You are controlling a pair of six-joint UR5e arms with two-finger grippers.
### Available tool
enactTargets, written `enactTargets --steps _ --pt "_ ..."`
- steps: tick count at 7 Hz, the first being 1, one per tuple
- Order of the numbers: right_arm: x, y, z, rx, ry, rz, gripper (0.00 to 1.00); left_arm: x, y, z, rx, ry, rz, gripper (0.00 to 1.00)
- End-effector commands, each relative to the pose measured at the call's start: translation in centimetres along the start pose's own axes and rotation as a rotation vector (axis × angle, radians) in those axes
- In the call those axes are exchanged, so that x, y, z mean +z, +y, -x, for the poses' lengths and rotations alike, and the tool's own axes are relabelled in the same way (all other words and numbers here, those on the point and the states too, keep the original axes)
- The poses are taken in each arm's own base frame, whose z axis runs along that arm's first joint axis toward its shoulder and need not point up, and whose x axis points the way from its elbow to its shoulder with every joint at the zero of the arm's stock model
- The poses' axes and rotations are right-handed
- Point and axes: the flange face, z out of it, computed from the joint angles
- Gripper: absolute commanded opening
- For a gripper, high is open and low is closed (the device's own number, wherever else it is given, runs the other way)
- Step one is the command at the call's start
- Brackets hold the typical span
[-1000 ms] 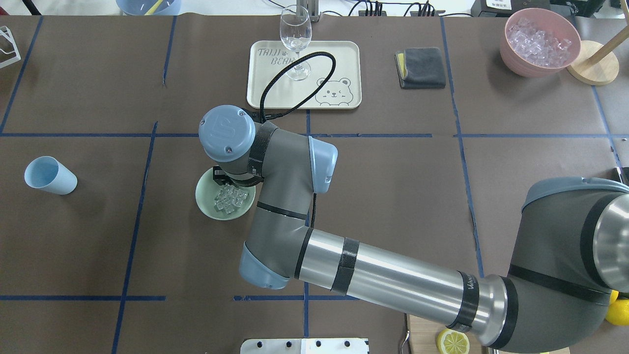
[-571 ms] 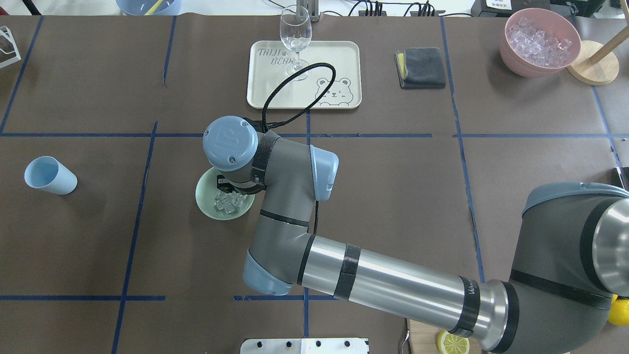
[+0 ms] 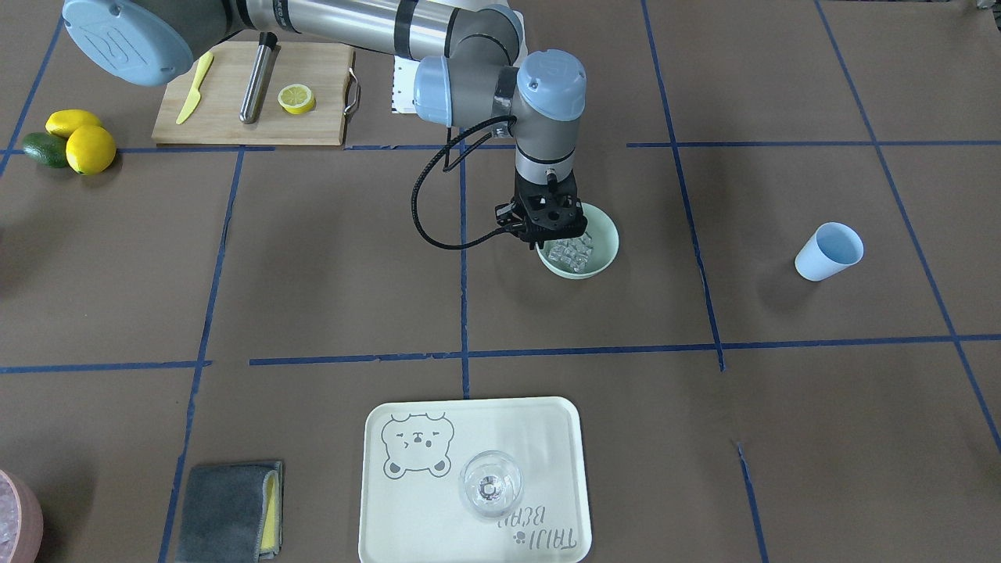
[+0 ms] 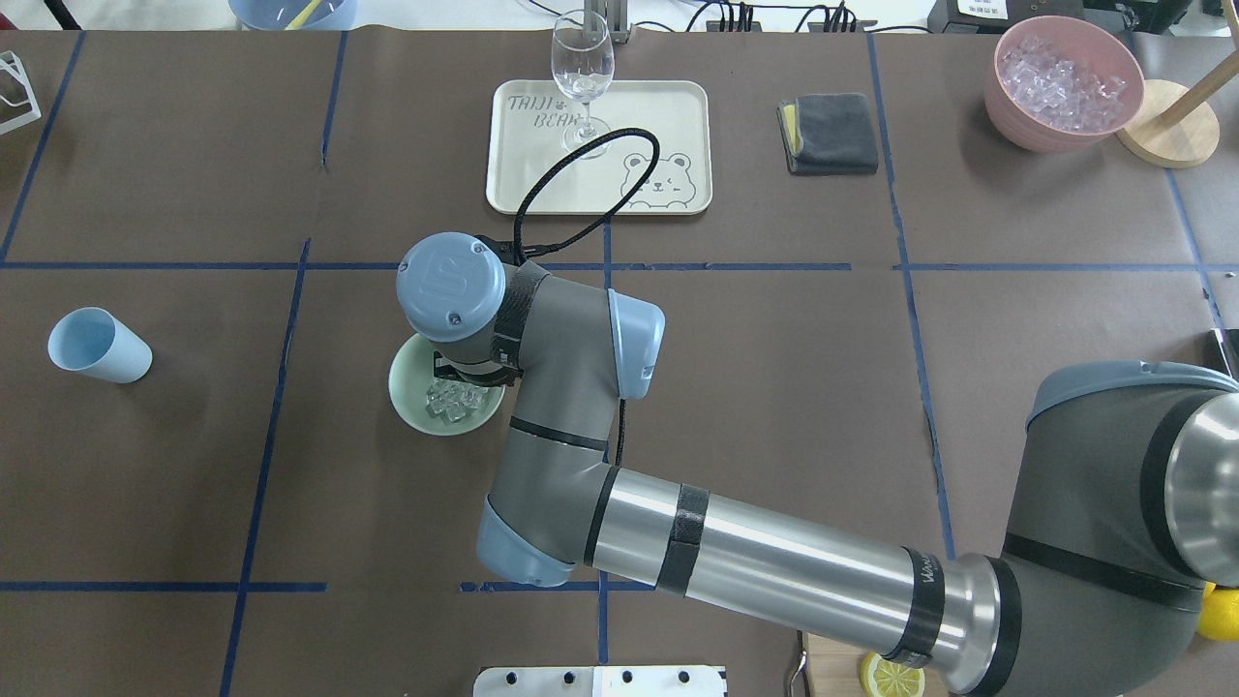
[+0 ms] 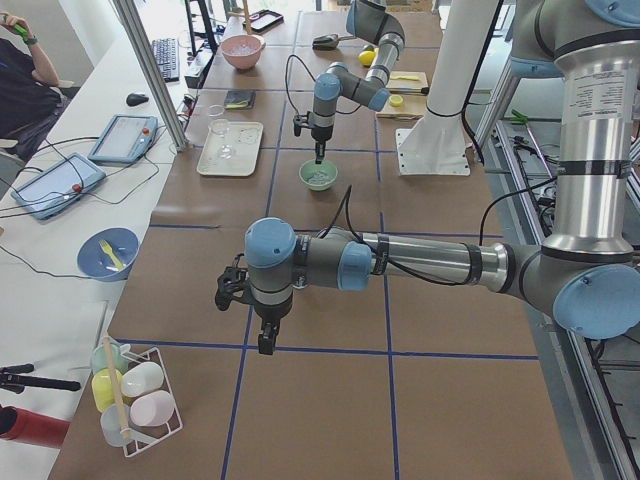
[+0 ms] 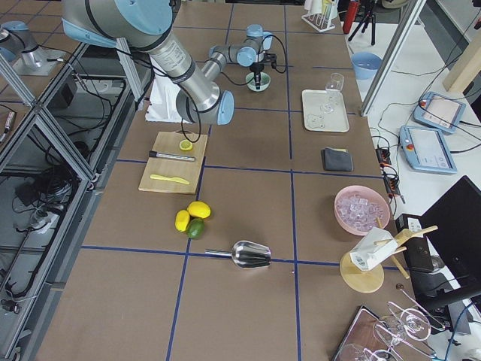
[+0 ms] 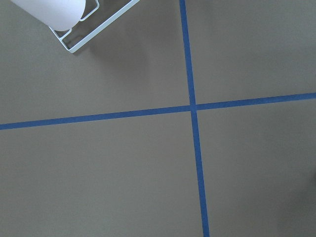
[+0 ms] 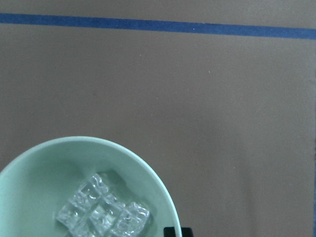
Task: Pour ice into bowl
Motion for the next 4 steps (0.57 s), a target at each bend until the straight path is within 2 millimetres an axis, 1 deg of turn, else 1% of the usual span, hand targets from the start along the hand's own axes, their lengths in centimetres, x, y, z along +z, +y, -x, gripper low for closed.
enactTargets --steps 1,2,3,4 --pt "-3.1 -1.3 -1.8 -0.006 -0.051 -0.036 0.00 0.4 0.2 0.3 -0.008 0.006 0.008 1.00" --pt "-5.5 -2.7 -4.3 0.001 -0.085 -0.056 0.00 0.9 1.2 0.1 -0.014 0.069 0.016 1.00" --pt "-8.2 -4.3 -8.3 -0.025 -0.134 -0.046 0.00 0.7 1.7 -0.2 -0.009 0.088 0.013 1.00" --pt "-10.8 -5.9 -13.7 -0.048 -0.174 -0.036 0.00 0.6 1.6 -0.3 -0.007 0.088 0.011 1.00"
